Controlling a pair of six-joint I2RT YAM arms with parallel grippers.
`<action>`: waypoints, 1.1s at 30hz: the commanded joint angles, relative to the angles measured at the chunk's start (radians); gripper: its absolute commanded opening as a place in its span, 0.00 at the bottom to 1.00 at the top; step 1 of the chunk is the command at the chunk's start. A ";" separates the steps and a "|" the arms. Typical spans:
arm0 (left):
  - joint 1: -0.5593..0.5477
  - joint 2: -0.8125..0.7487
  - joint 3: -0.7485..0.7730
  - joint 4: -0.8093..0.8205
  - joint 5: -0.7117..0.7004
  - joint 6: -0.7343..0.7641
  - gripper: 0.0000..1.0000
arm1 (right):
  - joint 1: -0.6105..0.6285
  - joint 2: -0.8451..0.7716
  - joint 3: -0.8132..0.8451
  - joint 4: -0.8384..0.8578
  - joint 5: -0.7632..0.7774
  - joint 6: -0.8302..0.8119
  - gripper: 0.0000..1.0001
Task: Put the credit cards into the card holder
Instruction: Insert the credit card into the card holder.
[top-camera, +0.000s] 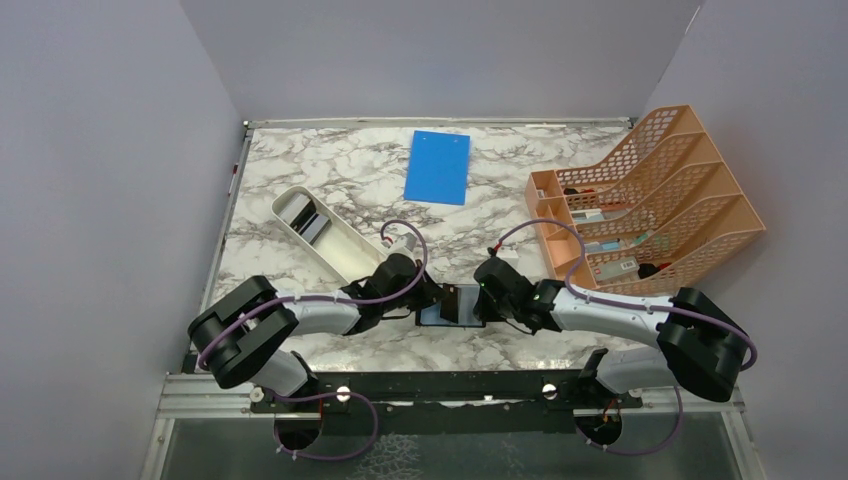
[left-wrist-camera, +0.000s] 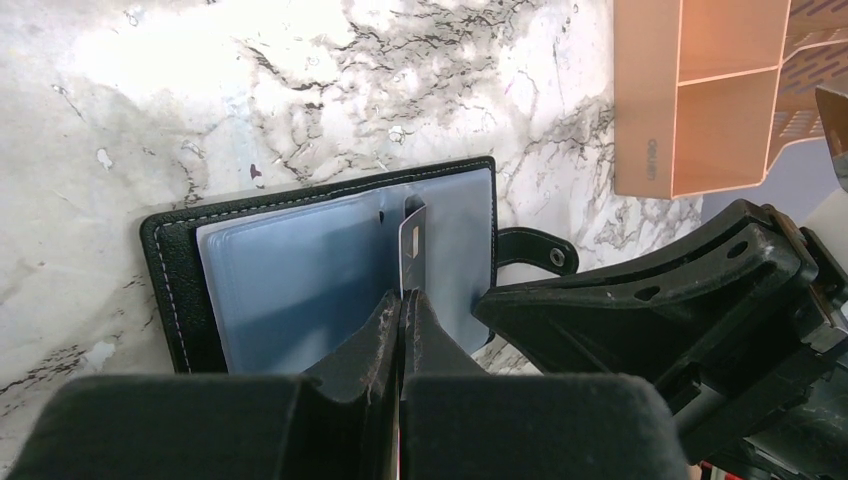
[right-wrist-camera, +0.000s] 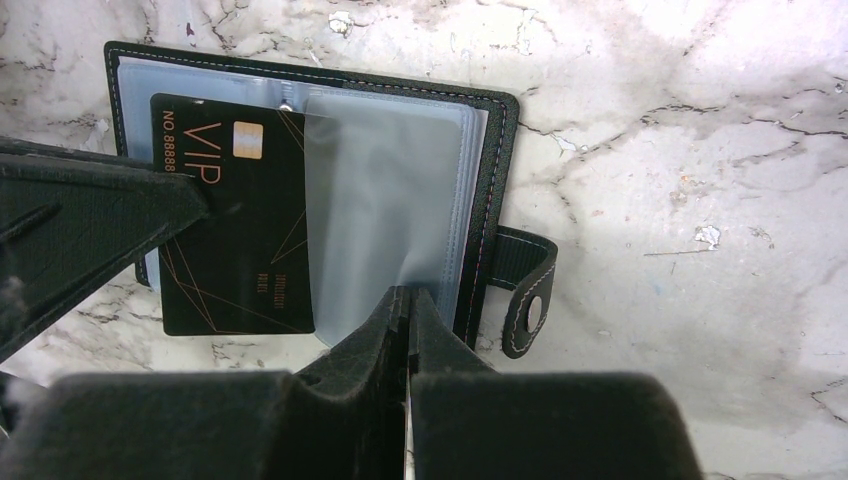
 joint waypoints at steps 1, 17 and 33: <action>-0.006 0.021 0.013 -0.001 -0.061 0.046 0.00 | -0.002 -0.009 -0.027 -0.047 0.027 -0.004 0.06; -0.013 0.034 0.004 0.000 -0.082 0.052 0.00 | -0.002 -0.023 -0.022 -0.063 0.029 -0.002 0.10; -0.021 0.024 0.008 -0.001 -0.061 0.055 0.19 | -0.002 -0.079 0.017 -0.145 0.070 -0.010 0.20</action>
